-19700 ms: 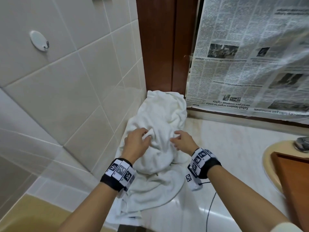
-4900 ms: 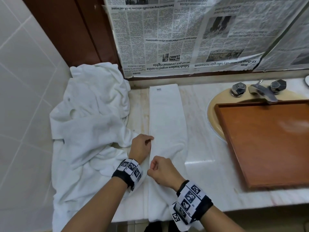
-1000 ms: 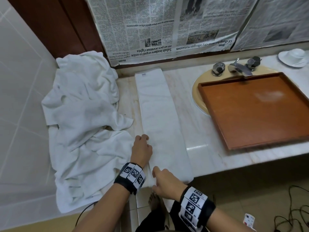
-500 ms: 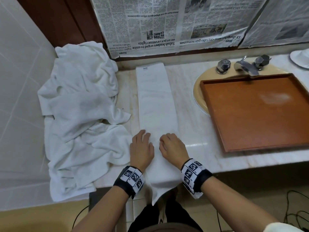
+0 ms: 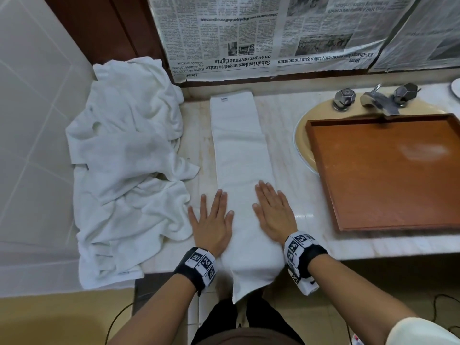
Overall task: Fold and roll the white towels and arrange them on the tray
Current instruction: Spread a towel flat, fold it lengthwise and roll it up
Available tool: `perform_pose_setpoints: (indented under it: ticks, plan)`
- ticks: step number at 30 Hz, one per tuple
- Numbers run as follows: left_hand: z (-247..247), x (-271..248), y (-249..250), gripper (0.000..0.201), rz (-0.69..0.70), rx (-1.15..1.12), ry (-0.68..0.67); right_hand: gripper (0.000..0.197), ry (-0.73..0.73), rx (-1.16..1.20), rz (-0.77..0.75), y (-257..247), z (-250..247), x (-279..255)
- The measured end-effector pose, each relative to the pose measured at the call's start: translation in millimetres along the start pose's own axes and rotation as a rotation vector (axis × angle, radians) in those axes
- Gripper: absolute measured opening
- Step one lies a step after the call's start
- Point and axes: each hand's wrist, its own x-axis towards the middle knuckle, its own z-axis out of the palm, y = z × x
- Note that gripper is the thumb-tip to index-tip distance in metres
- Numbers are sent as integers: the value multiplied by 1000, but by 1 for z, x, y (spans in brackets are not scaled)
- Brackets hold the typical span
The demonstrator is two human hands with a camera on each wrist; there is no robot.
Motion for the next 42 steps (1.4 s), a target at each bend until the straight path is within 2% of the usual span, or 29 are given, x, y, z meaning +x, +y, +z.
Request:
perform_pose_setpoints:
  ticks: [2,4,8,14,23,27,29,35,39,42]
  plan:
    - [0,6,6,63,23,-25,13,67,67,18,46,-5,-2,0]
    - [1,9,11,64,57,-18,23,63,93,32,8,-14,-5,-3]
    - [7,9,12,63,86,-11,21,62,11,-9,-125,-31,2,0]
    - [4,18,7,61,47,11,21,65,-51,-67,-63,-7,4,11]
    - [-8,41,15,62,-73,5,-43,59,-38,-14,185,19,-35,51]
    - [-15,64,25,72,-87,55,-41,71,-42,-21,-8,5,-43,49]
    - [-16,77,30,77,-94,52,-49,77,-89,-72,-77,2,-34,50]
    - [-24,114,36,77,-98,27,-49,82,-125,-147,-84,30,-36,92]
    - [-30,140,37,75,-117,41,-57,76,-183,-176,-113,48,-54,130]
    - [-38,155,34,62,-109,24,-78,66,-198,-156,-69,48,-60,149]
